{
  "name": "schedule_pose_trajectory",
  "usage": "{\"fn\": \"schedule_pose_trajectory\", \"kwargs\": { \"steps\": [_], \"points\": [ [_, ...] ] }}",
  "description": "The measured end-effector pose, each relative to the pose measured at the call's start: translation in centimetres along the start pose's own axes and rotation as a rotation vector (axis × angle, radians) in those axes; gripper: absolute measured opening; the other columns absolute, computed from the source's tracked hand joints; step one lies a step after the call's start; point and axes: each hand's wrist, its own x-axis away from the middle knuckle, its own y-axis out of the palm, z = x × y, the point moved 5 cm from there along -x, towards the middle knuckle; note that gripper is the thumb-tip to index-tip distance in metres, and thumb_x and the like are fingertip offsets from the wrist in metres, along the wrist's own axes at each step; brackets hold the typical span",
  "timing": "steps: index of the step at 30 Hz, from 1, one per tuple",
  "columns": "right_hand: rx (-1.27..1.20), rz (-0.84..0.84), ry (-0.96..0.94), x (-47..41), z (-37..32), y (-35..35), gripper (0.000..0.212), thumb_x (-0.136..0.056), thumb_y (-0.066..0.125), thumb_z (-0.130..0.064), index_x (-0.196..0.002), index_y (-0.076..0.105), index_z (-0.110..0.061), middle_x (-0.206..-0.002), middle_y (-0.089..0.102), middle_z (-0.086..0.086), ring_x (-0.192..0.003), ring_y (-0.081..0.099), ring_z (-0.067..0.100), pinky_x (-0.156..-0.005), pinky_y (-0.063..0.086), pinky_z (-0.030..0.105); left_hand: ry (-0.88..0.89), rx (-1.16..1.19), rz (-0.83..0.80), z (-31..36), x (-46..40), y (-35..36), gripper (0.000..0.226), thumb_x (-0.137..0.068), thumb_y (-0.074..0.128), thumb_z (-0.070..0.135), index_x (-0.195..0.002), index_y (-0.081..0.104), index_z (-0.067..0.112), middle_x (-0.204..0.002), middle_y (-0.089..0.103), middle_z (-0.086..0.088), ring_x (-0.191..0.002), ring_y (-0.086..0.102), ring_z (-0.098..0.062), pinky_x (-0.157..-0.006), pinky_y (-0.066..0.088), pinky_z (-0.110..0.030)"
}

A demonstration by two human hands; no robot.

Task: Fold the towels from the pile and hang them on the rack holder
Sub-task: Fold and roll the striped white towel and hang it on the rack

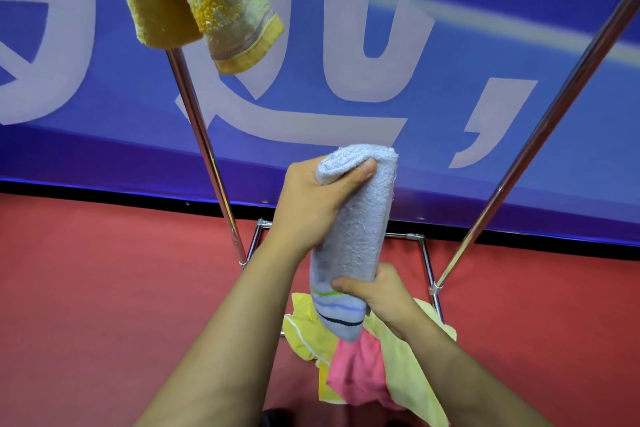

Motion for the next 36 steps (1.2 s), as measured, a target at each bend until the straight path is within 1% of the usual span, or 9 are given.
{"fn": "schedule_pose_trajectory", "kwargs": {
  "steps": [3, 7, 11, 16, 19, 22, 26, 31, 36],
  "points": [
    [0.02, -0.06, 0.047, 0.1, 1.6, -0.2, 0.009, -0.079, 0.084, -0.004, -0.079, 0.075, -0.004, -0.073, 0.074, 0.002, -0.065, 0.066, 0.011, -0.057, 0.05, 0.021, -0.003, -0.007, 0.031, 0.3, -0.3, -0.3, 0.009, -0.089, 0.079, 0.029, -0.085, 0.08, 0.021, -0.081, 0.077, 0.012, -0.077, 0.068, -0.001, -0.074, 0.055, -0.024],
    [0.073, -0.094, 0.057, 0.2, 3.2, -0.7, 0.025, -0.078, 0.085, -0.004, -0.101, 0.078, -0.001, -0.102, 0.079, 0.012, -0.093, 0.075, 0.02, -0.08, 0.057, 0.032, -0.001, 0.03, 0.083, 0.7, -0.7, -0.7, 0.012, -0.09, 0.079, 0.027, -0.089, 0.081, 0.015, -0.093, 0.081, -0.004, -0.081, 0.069, -0.009, -0.082, 0.059, -0.037],
    [0.115, -0.125, 0.063, 0.4, 4.0, -1.4, 0.026, -0.081, 0.084, -0.007, -0.106, 0.078, -0.005, -0.108, 0.078, 0.012, -0.104, 0.074, 0.025, -0.092, 0.058, 0.039, 0.008, 0.024, 0.091, 0.5, -0.8, -0.5, 0.01, -0.09, 0.079, 0.026, -0.088, 0.081, 0.016, -0.09, 0.08, -0.002, -0.079, 0.067, -0.008, -0.079, 0.058, -0.035],
    [0.059, -0.132, 0.086, 0.4, 2.6, -1.7, 0.033, -0.072, 0.088, -0.013, -0.102, 0.077, -0.003, -0.101, 0.079, 0.012, -0.093, 0.075, 0.023, -0.075, 0.058, 0.029, -0.05, 0.027, 0.025, -0.2, -0.3, 0.7, 0.011, -0.09, 0.078, 0.027, -0.089, 0.081, 0.016, -0.088, 0.08, 0.003, -0.079, 0.069, -0.006, -0.076, 0.057, -0.027],
    [-0.048, -0.085, 0.023, 0.0, -0.1, -1.7, 0.059, -0.061, 0.094, -0.026, -0.107, 0.071, 0.004, -0.106, 0.074, 0.029, -0.097, 0.071, 0.038, -0.082, 0.058, 0.059, -0.06, 0.001, -0.033, -0.7, 0.0, 1.6, 0.01, -0.09, 0.078, 0.025, -0.096, 0.081, 0.019, -0.095, 0.081, 0.003, -0.085, 0.071, -0.005, -0.082, 0.058, -0.028],
    [-0.055, -0.082, -0.062, 0.1, -2.0, -1.6, 0.073, -0.061, 0.095, -0.042, -0.105, 0.067, 0.009, -0.109, 0.063, 0.044, -0.089, 0.061, 0.044, -0.077, 0.04, 0.083, -0.078, -0.014, -0.038, -1.2, 0.1, 2.0, 0.014, -0.09, 0.078, 0.025, -0.1, 0.081, 0.016, -0.097, 0.081, 0.0, -0.086, 0.072, -0.005, -0.083, 0.058, -0.03],
    [0.048, -0.111, -0.098, 0.9, -2.8, -1.9, 0.083, -0.067, 0.088, -0.06, -0.103, 0.064, 0.011, -0.108, 0.06, 0.046, -0.087, 0.065, 0.056, -0.075, 0.047, 0.073, -0.098, -0.007, 0.052, -2.0, 0.0, 0.7, 0.015, -0.092, 0.077, 0.025, -0.102, 0.081, 0.015, -0.097, 0.081, 0.0, -0.089, 0.074, -0.008, -0.082, 0.058, -0.027],
    [0.148, -0.219, -0.179, 2.4, -5.6, -1.4, 0.044, -0.086, 0.075, -0.036, -0.125, 0.067, -0.019, -0.124, 0.073, 0.004, -0.114, 0.068, 0.015, -0.098, 0.054, 0.042, -0.2, 0.035, 0.249, -4.6, -0.4, -2.1, 0.018, -0.093, 0.074, 0.025, -0.109, 0.081, 0.021, -0.105, 0.08, 0.011, -0.105, 0.073, -0.007, -0.094, 0.057, -0.031],
    [0.089, -0.315, -0.27, 3.8, -8.1, -0.6, 0.072, -0.094, 0.07, -0.023, -0.155, 0.035, -0.036, -0.151, 0.046, -0.03, -0.14, 0.044, -0.003, -0.112, 0.043, 0.024, -0.52, 0.167, 0.406, -8.5, -0.2, -4.5, 0.027, -0.087, 0.08, 0.026, -0.108, 0.075, 0.009, -0.103, 0.078, -0.01, -0.1, 0.075, -0.027, -0.095, 0.06, -0.049]
  ]
}}
